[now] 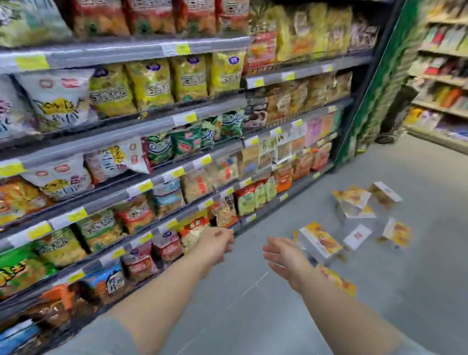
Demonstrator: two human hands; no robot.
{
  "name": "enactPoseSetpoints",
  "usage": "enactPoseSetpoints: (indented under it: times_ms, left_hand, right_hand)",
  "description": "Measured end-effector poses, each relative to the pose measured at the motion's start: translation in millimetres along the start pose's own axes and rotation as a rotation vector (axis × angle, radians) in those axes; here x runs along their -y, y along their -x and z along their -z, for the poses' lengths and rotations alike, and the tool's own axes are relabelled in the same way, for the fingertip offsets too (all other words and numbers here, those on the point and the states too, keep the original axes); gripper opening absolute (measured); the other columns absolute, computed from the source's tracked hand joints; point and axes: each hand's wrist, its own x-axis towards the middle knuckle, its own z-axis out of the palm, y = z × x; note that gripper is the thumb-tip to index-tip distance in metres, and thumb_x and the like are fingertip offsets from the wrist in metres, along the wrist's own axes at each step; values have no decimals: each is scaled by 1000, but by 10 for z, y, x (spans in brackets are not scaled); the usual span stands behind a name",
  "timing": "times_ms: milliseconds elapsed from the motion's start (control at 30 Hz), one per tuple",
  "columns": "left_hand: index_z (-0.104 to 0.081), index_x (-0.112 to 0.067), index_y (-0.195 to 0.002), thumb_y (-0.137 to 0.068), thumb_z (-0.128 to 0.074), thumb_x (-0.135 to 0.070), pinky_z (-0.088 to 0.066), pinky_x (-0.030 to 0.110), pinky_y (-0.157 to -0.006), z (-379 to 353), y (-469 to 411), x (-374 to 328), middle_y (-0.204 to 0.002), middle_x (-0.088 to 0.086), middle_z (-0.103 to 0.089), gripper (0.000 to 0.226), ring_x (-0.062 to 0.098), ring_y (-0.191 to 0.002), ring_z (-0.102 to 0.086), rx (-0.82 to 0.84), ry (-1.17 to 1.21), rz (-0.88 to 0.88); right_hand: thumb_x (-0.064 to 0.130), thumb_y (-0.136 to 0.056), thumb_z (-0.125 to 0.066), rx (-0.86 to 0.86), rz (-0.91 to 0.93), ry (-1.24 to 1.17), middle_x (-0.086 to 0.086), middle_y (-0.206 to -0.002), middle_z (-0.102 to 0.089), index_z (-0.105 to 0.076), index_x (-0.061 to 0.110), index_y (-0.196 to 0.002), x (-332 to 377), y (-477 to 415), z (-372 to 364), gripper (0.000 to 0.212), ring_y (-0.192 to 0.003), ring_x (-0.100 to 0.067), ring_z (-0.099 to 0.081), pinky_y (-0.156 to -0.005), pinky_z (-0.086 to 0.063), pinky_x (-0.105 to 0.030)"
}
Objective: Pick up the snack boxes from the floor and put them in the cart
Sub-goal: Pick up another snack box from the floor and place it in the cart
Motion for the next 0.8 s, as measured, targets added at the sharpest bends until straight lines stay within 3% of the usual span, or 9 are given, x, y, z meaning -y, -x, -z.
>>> enactPoseSetpoints:
  times_ms: [133,400,567,800]
  left_hand:
    - [-58,-22,-85,-94,-48,-18,-31,21,-55,-494,-261,-183,-79,-3,-58,14,8,-64,-54,74,-23,0]
    - [-56,-22,-87,-95,-47,-18,-37,23,-63,-1342,-985,-514,-86,-6,-60,12,7,-76,-59,215,-55,17]
    - [-56,-23,-82,-92,-48,-16,-37,24,-66,-1820,-1507,-563,-87,-4,-60,14,9,-76,-59,297,-84,92]
    - [-56,-22,-83,-93,-48,-20,-38,24,-64,-2475,-2115,-734,-92,-1,-60,13,10,-77,-59,364,-146,147]
  right_hand:
    - [24,-95,-54,-83,3,-68,1,-82,-60,-53,21,-89,71,-181,492,7,-69,-10,-55,-60,-38,-22]
    - [27,-94,-55,-220,-48,-129,3,-80,-61,-56,24,-84,143,-779,1268,11,-71,-10,-57,-64,-40,-23]
    - [28,-91,-59,-290,-139,-168,2,-83,-62,-56,22,-97,168,-1175,1717,8,-73,-10,-58,-64,-41,-23]
    - [25,-93,-55,-387,-216,-240,2,-82,-62,-58,20,-99,205,-1682,2342,8,-73,-11,-58,-63,-41,-23]
